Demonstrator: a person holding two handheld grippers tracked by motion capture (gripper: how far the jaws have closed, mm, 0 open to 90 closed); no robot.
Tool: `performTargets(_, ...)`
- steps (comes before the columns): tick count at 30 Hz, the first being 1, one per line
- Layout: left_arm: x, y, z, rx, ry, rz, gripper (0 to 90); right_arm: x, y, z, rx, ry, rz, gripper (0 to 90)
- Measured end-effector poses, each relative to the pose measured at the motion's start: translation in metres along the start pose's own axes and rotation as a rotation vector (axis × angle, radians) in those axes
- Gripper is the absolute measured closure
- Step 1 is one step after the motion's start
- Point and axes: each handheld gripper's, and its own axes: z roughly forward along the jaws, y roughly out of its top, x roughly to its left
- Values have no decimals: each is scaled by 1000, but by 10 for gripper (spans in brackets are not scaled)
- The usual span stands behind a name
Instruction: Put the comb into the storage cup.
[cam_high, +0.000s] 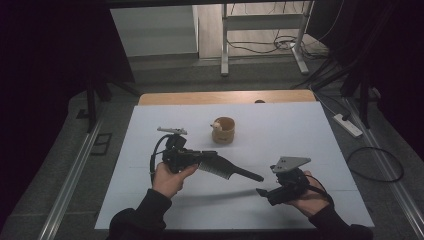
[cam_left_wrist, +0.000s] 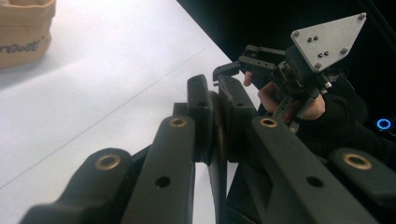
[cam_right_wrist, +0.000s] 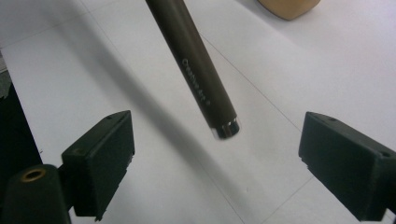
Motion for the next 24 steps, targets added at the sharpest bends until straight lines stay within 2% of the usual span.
performTargets(9,0,2,-8,-17,36,14,836,-5,-4,-2,8,-10,26,0)
performTargets(16,2,3,-14,-31,54,19,836,-8,-7,-3,15,-9,45,0)
performTargets(24,2,5,-23,-56,77,24,835,-9,-13,-10,12,-33,54,0)
